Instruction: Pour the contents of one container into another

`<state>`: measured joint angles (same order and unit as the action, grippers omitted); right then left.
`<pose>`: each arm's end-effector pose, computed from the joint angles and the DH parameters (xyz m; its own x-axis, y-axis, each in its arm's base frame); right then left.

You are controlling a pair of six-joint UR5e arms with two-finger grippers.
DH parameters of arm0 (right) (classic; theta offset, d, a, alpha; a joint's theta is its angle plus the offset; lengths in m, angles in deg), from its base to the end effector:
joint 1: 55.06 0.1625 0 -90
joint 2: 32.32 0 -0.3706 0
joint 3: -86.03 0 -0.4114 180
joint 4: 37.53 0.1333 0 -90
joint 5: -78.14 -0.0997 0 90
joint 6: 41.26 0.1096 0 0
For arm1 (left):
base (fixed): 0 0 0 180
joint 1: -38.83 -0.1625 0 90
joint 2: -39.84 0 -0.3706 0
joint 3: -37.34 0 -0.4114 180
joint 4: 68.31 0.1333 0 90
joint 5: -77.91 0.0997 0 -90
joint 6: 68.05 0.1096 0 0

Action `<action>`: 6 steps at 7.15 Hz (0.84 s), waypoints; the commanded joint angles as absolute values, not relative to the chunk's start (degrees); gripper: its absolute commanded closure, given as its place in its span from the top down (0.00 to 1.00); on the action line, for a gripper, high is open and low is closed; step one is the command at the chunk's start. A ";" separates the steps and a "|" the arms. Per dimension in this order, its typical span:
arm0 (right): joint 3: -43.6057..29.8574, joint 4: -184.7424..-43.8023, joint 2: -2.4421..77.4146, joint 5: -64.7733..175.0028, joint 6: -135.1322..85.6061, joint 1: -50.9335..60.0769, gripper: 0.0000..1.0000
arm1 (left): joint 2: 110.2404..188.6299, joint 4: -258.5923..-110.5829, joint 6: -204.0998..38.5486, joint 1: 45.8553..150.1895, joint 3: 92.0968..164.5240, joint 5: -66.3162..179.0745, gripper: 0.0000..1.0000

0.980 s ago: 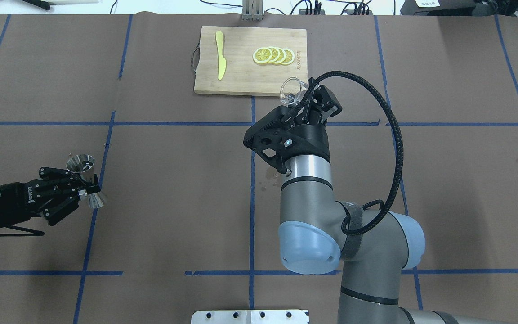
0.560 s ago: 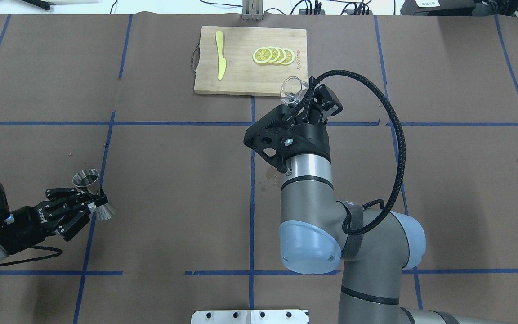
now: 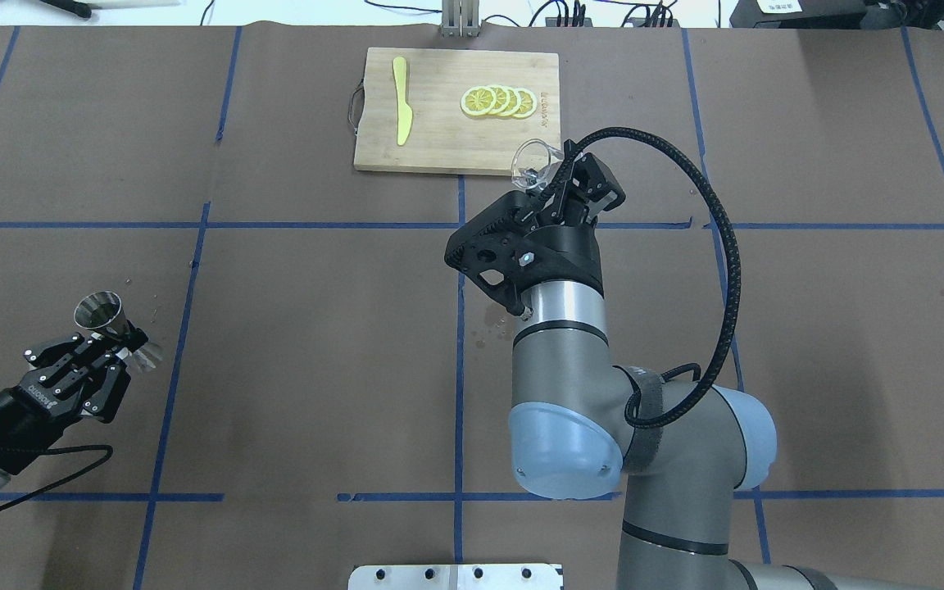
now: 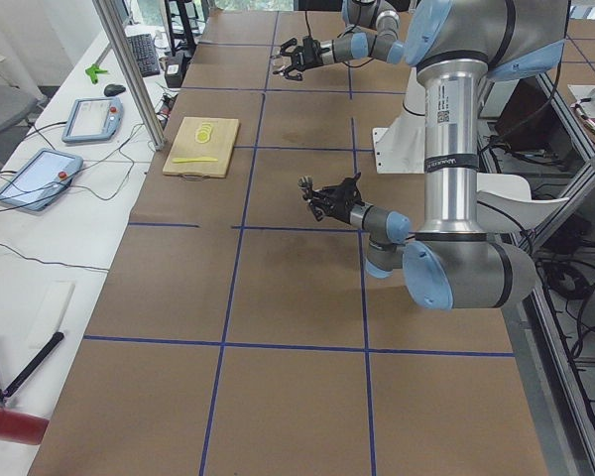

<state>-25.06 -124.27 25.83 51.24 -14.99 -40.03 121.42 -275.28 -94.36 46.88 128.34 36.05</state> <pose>-0.4618 -0.3632 0.0937 0.9848 -0.1556 -0.0771 0.1131 0.2377 0.9647 0.3553 -0.2673 0.4638 0.5599 0.5250 -0.6411 0.6464 0.2073 0.7343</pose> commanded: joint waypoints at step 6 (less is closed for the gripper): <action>-25.06 -124.27 25.86 51.24 -14.98 -40.03 0.00 | 120.96 -273.88 -85.36 46.30 127.17 38.41 0.00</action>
<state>-25.06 -124.27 25.86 51.24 -14.98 -40.10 120.97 -273.86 -85.10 46.32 127.33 41.86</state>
